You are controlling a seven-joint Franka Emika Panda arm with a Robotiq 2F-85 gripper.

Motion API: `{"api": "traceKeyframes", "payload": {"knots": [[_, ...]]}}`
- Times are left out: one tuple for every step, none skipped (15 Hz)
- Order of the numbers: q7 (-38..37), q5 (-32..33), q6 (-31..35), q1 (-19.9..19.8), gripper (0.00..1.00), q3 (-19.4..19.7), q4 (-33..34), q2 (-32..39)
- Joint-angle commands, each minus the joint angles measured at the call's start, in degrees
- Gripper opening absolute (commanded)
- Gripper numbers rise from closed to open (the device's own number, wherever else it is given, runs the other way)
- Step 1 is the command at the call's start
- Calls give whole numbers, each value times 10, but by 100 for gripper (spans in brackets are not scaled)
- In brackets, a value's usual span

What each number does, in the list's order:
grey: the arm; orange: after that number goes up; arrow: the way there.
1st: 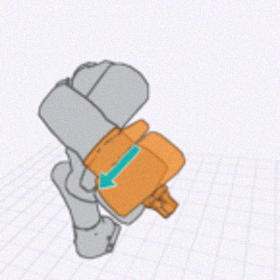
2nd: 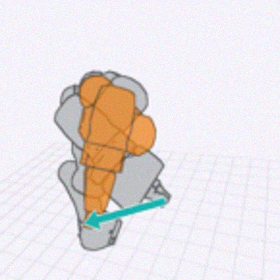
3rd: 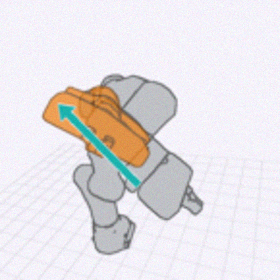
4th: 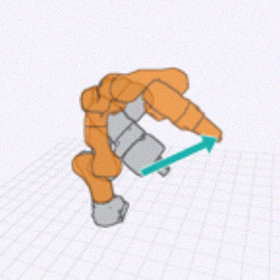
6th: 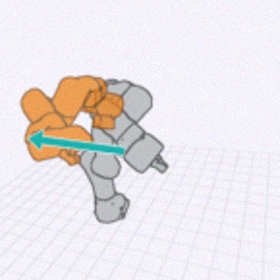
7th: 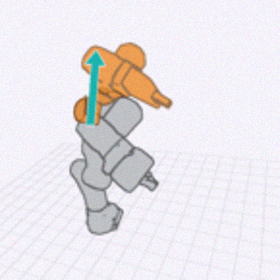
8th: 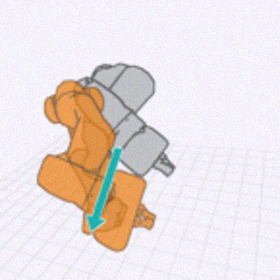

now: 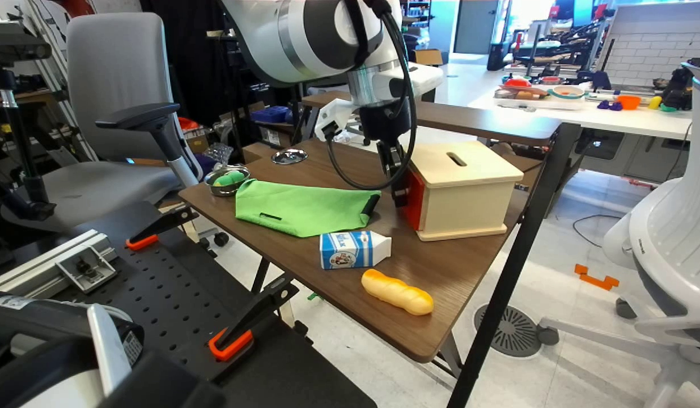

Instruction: Open the chest drawer and put the orange object inside

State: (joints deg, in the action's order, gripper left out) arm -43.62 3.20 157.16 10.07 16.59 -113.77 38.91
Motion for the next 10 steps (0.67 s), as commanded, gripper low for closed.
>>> {"api": "traceKeyframes", "payload": {"knots": [[32, 1, -2, -2, 7, -5, -59, -57], [38, -1, -5, -4, 7, -9, -66, -63], [42, -3, -10, -5, 7, -13, -71, -68], [49, -4, -13, -6, 7, -18, -81, -76], [53, -3, -11, -6, 7, -19, -90, -81], [59, -4, -10, -6, 7, -22, -99, -88], [64, -4, -9, -7, 7, -25, -108, -92], [65, -3, -4, -4, 7, -25, -116, -96], [69, -3, 0, -3, 7, -27, -125, -101], [74, -4, 4, -3, 7, -30, -133, -106]]}}
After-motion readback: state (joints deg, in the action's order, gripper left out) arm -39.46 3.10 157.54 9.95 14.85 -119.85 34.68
